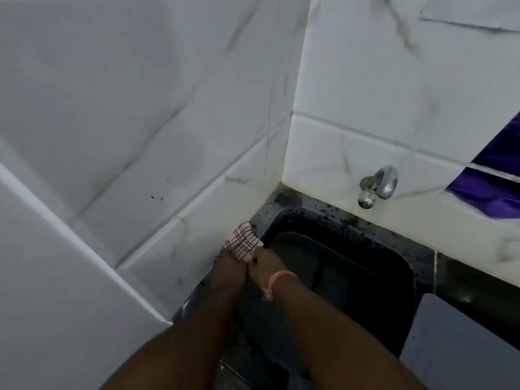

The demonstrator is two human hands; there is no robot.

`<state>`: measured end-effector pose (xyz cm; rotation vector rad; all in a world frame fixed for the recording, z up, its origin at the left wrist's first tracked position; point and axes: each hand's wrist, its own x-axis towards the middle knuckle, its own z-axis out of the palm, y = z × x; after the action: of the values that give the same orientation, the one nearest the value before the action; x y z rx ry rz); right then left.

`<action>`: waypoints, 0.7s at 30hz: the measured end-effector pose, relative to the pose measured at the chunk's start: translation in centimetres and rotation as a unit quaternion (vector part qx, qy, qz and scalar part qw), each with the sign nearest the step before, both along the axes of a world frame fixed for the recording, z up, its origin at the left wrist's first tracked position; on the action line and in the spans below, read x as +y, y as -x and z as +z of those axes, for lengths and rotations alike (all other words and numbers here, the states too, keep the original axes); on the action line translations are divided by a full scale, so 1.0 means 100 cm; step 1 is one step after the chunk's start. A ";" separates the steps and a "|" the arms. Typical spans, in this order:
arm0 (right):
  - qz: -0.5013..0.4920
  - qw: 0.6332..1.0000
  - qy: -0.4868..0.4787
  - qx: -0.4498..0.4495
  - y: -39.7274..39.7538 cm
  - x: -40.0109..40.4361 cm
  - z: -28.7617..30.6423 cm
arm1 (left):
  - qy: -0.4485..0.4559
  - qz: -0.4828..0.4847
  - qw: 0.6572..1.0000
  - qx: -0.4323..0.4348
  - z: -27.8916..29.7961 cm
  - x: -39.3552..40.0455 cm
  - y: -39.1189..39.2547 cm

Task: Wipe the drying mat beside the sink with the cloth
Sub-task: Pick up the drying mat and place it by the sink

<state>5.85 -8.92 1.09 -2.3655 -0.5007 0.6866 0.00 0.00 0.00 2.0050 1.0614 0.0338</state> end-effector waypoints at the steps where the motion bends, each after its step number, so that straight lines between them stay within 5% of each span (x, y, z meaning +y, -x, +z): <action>1: -0.016 0.999 -0.005 0.037 -0.004 0.004 -0.003 | 0.032 0.042 0.999 0.006 -0.003 0.004 -0.004; 7: -0.147 0.963 -0.103 0.201 -0.026 0.027 -0.019 | 0.099 0.110 0.989 0.003 -0.019 0.021 -0.024; 11: -0.276 0.832 -0.313 0.366 -0.031 0.045 -0.031 | 0.106 0.139 0.984 -0.043 -0.024 0.018 -0.029; 21: -0.362 0.772 -0.273 0.445 -0.052 0.033 -0.053 | 0.200 0.230 0.946 -0.109 -0.026 0.005 -0.037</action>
<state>11.09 -5.65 -4.25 -1.2661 0.5536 0.9850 3.71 0.46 -2.57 1.3301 1.2545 0.2613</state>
